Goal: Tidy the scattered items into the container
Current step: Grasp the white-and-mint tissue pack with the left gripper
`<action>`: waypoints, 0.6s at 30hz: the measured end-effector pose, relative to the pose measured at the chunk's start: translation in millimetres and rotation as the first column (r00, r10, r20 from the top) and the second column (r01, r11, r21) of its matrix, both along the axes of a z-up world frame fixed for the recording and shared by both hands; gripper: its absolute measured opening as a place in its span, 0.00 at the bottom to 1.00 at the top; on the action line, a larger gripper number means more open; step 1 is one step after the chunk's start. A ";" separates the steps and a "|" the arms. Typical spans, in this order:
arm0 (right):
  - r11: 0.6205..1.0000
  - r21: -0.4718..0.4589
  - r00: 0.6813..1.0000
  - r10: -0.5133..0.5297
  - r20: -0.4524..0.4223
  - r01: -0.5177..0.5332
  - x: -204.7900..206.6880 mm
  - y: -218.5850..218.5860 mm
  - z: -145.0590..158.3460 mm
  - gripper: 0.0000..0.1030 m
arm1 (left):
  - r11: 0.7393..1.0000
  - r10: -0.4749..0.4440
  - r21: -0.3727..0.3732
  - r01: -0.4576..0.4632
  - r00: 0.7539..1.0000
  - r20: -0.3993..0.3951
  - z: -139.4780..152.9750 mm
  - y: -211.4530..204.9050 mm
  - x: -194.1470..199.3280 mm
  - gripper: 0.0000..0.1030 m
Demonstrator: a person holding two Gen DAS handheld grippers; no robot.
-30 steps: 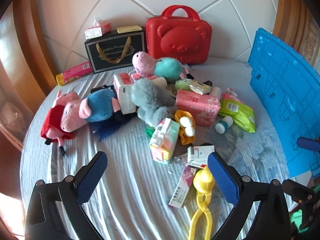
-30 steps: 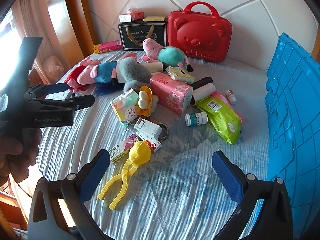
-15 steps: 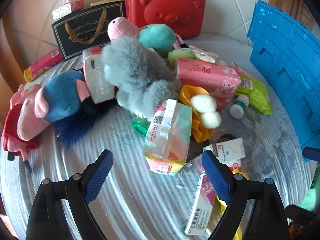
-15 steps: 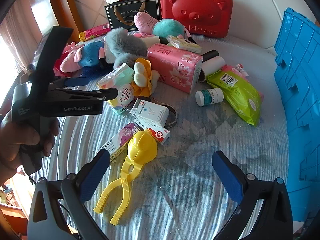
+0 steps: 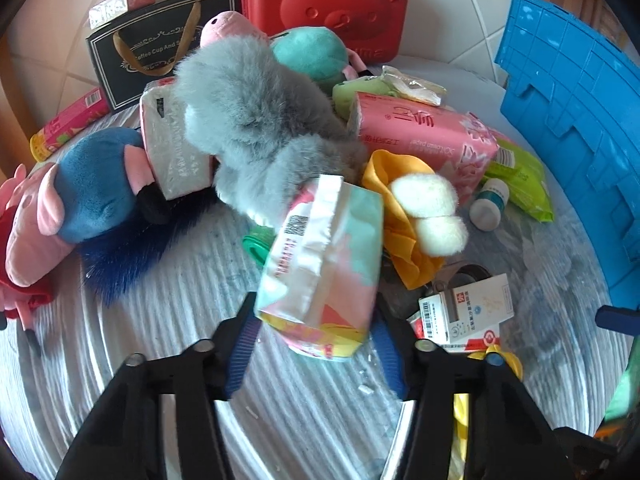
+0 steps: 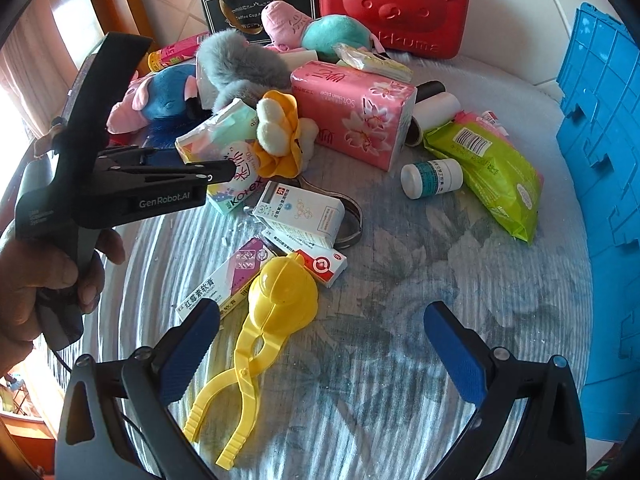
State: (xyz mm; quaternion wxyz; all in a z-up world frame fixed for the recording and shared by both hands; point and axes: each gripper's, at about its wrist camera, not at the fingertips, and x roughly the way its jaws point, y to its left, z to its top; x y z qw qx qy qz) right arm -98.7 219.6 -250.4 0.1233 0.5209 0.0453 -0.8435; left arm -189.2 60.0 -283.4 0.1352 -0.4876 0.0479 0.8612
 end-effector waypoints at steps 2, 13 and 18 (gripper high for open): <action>1.000 0.003 1.000 -0.001 -0.005 0.001 -5.6 -1.2 -1.1 1.00 | 1.000 -0.008 0.007 0.008 1.000 0.000 0.4 0.3 -1.3 0.42; 0.999 0.036 1.000 0.010 -0.011 -0.010 -39.3 -6.6 -15.4 1.00 | 0.998 0.015 0.063 -0.011 0.999 -0.051 23.3 -20.8 13.8 0.39; 1.000 0.022 1.000 -0.015 -0.003 0.015 -52.5 -20.6 -28.3 1.00 | 0.996 0.034 0.088 -0.026 0.996 -0.087 43.7 -32.9 25.6 0.39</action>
